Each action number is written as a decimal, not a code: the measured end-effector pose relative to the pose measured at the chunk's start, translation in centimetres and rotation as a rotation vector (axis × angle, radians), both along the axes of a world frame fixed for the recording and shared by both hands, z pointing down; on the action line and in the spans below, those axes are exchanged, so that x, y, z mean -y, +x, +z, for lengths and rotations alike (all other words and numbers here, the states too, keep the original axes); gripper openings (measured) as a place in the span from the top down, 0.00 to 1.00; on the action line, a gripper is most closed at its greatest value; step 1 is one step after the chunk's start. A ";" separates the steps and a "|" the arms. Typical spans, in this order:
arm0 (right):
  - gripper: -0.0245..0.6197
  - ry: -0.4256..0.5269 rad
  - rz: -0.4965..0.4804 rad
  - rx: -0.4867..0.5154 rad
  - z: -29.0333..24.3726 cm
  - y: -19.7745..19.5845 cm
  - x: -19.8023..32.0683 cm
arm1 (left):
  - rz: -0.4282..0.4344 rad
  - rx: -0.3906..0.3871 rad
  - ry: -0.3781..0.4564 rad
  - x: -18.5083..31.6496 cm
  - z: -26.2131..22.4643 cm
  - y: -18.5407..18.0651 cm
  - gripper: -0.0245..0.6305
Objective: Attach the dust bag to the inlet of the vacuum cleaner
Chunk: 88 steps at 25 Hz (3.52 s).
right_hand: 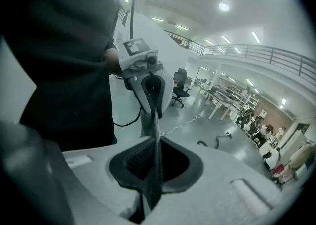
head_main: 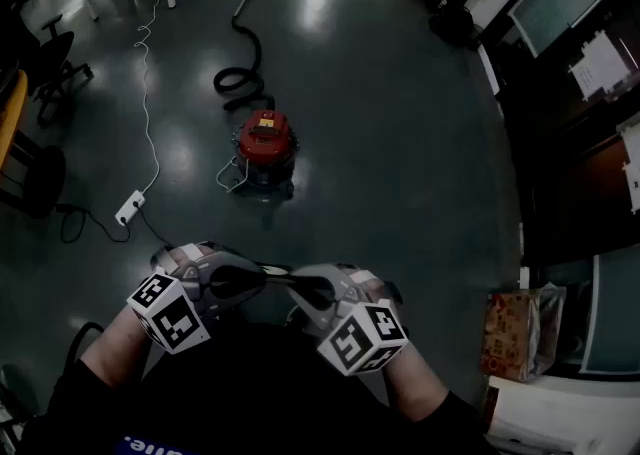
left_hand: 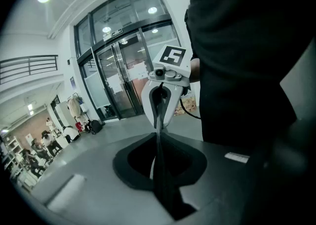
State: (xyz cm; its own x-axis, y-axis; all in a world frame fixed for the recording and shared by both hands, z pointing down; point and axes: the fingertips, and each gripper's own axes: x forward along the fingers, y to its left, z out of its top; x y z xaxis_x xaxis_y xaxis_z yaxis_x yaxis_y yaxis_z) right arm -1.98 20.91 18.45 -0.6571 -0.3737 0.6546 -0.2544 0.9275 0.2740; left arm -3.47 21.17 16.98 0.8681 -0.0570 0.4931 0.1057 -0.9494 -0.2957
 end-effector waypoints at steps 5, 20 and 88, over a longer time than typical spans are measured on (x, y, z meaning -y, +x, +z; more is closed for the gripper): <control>0.92 -0.015 -0.004 0.002 0.0 -0.3 -0.1 | -0.007 0.002 -0.012 -0.2 -0.1 -0.2 0.93; 0.92 -0.068 0.031 -0.013 1.2 -4.8 1.3 | -0.014 -0.043 -0.042 1.4 1.4 -4.9 0.92; 0.91 -0.244 0.144 -0.018 56.7 2.9 33.4 | -0.226 0.011 -0.242 33.5 57.0 3.4 0.90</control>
